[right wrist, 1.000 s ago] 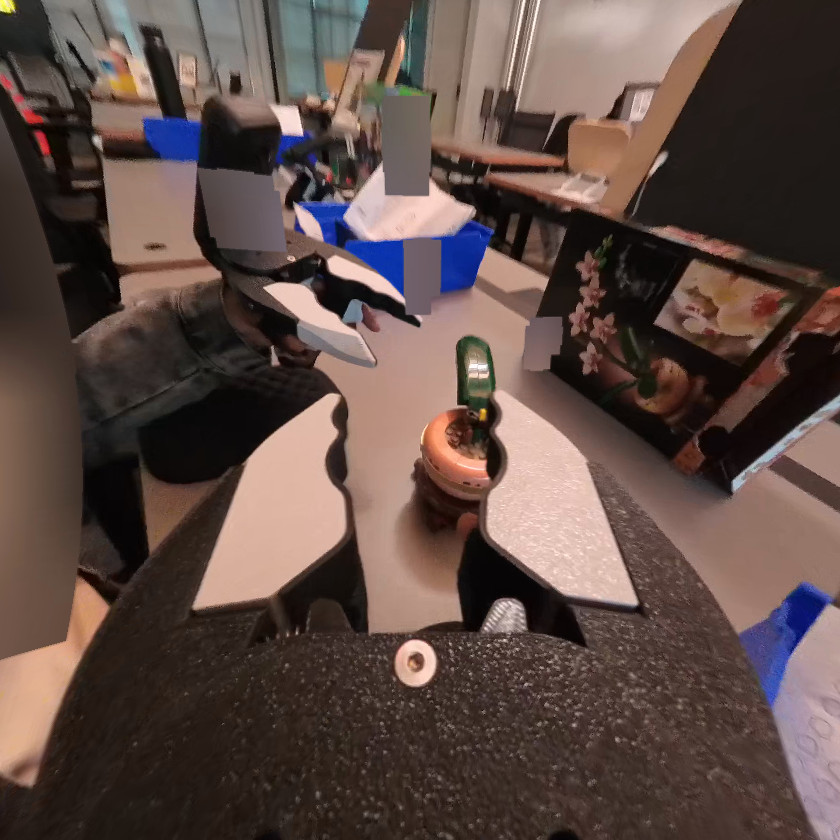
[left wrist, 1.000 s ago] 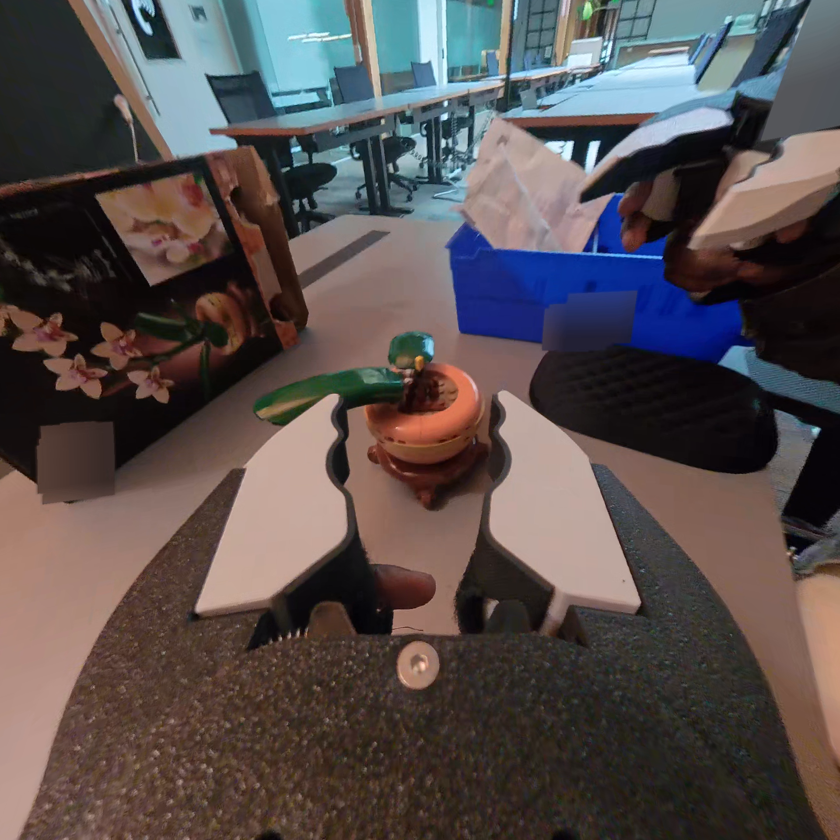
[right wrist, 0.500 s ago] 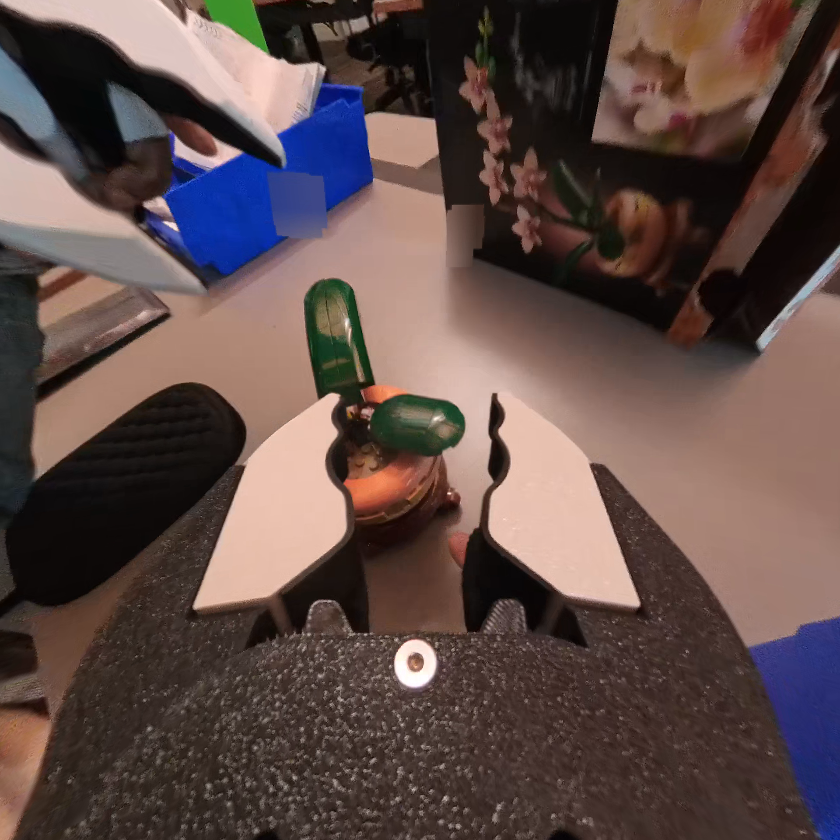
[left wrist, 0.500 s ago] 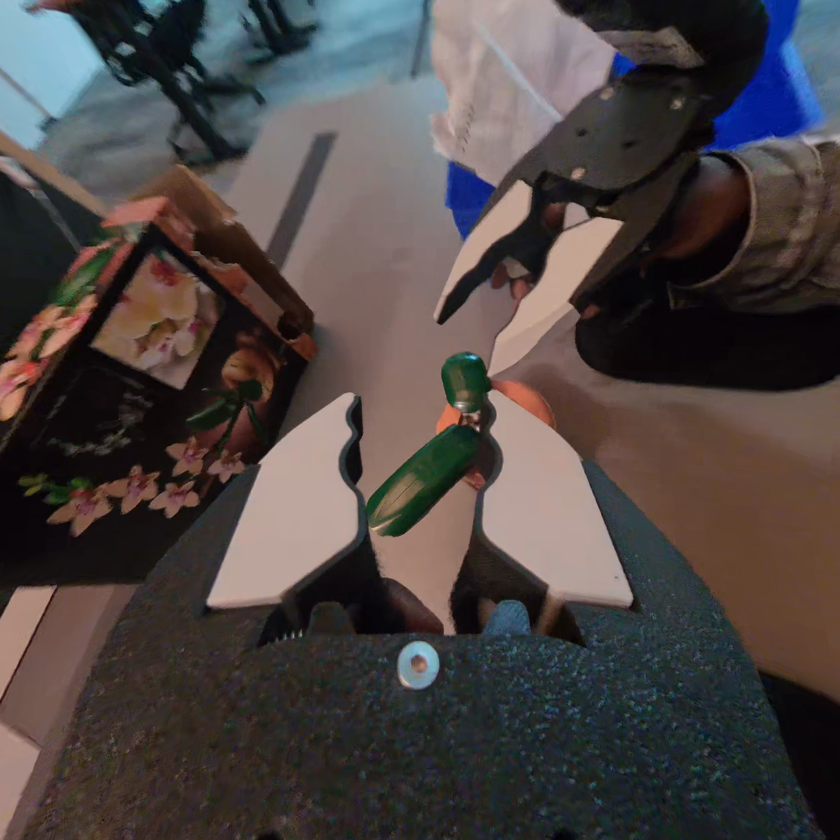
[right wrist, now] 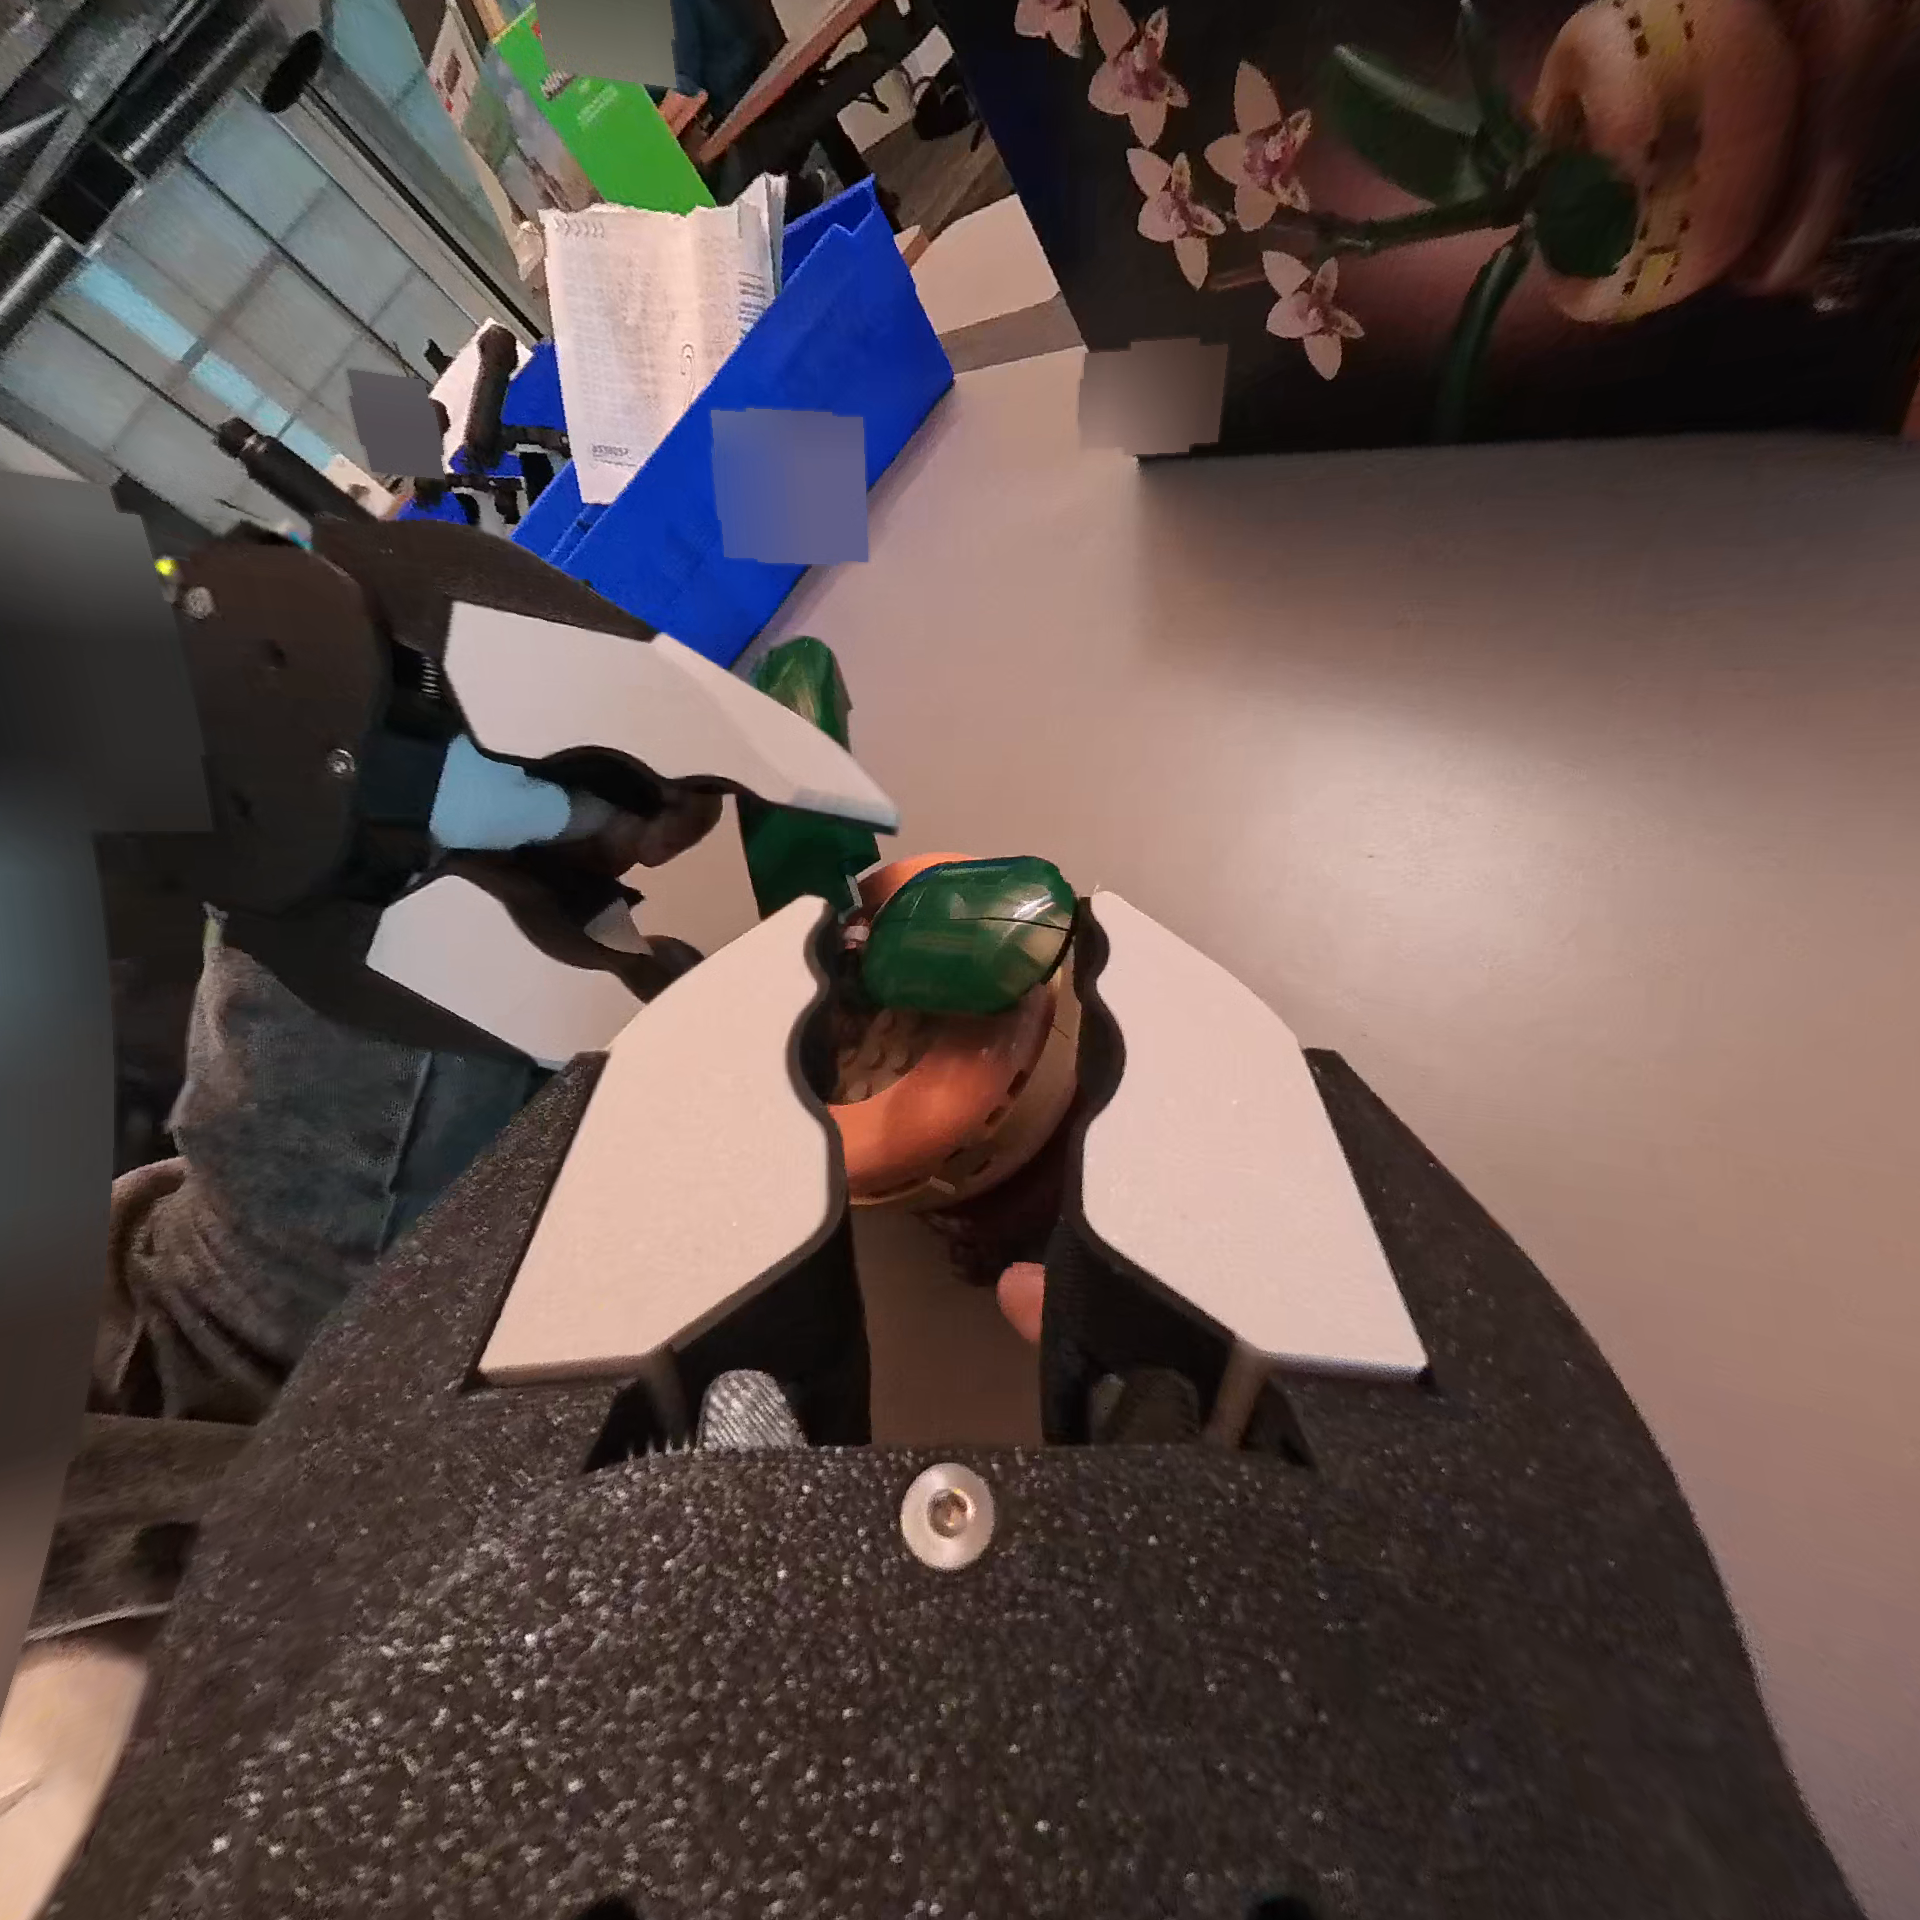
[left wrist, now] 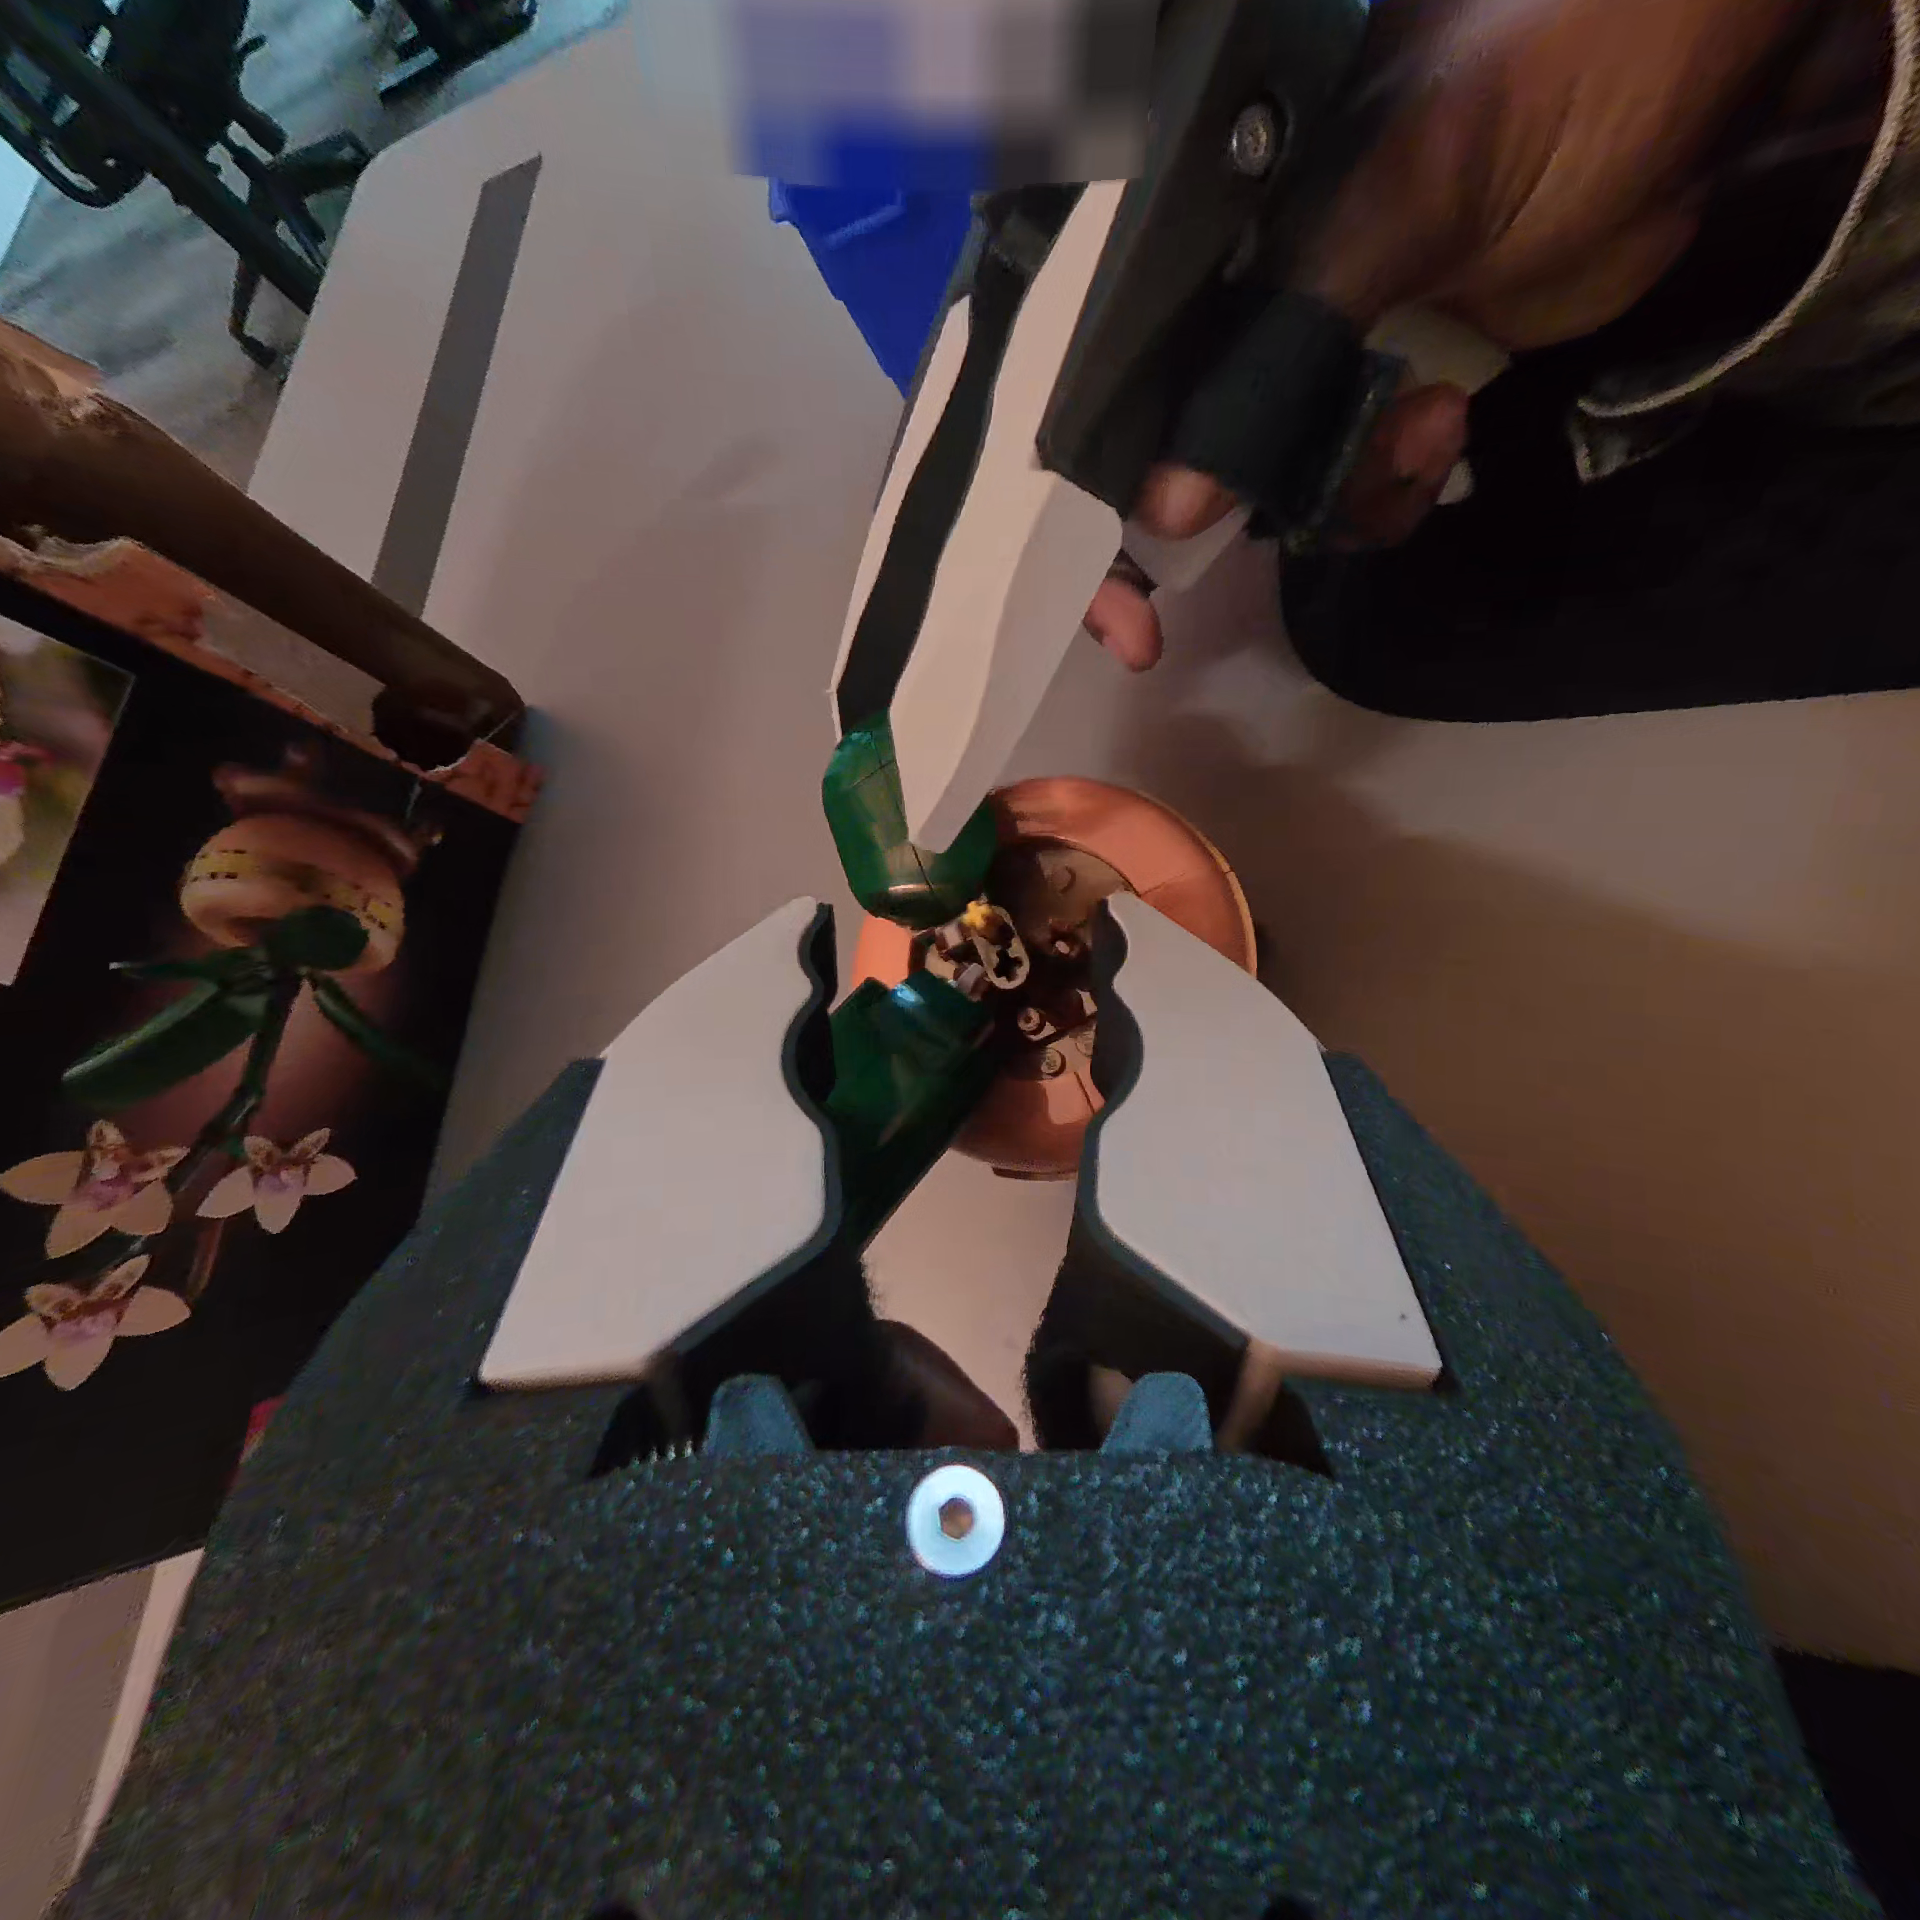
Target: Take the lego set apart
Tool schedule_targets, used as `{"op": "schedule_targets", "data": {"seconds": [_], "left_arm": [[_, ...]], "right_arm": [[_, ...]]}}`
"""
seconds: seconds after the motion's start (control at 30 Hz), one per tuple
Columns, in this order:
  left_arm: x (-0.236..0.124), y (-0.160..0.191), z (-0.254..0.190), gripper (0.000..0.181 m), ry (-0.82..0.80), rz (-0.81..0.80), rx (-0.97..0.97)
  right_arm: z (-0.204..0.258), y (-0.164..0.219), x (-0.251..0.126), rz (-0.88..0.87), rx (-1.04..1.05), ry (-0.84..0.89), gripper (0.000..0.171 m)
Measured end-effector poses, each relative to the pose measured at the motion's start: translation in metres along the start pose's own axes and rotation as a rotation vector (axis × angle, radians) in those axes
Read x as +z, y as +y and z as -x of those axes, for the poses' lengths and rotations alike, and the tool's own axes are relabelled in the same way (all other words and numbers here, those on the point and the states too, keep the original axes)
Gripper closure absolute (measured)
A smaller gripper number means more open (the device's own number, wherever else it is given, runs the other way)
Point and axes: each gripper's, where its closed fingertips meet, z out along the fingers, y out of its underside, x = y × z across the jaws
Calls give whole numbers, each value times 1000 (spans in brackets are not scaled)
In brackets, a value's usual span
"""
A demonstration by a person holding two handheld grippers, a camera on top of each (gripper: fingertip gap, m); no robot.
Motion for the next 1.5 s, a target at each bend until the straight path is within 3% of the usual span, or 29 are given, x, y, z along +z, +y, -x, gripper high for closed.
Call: {"op": "schedule_targets", "data": {"seconds": [0.2, 0.33, 0.4, 0.5, 0.73, 0.87, 0.97, 1.1, 1.2, 1.5], "left_arm": [[-7, -8, 7, 139, -19, -86, -45], [-11, -10, 9, 141, -9, -116, -73], [-8, -9, 6, 141, -15, -86, -40], [-5, -14, 2, 136, -39, -67, 16], [-4, -22, 5, 135, -73, -127, 21], [-2, -18, 5, 137, -72, -96, 24], [-1, -13, 3, 140, -61, -66, 23], [1, -9, 1, 145, -43, -44, 15], [2, -5, 3, 146, -53, -18, 6], [-9, -5, 6, 137, -113, 33, 83]], "right_arm": [[0, -9, -8, -43, -154, 82, 125], [-12, -15, -26, -41, -327, 302, 118], [-14, -4, -19, -1, -258, 235, 110], [2, -9, -17, -62, -204, 38, 111], [-34, -35, -48, -120, -490, 168, 113], [-63, -52, -65, -125, -455, 182, 122], [-38, -47, -59, -48, -329, 60, 128], [-24, -12, -27, 50, -173, 8, 113], [-13, -2, -17, 51, -47, -120, 117], [0, -2, 5, 85, -37, -173, 134]]}}
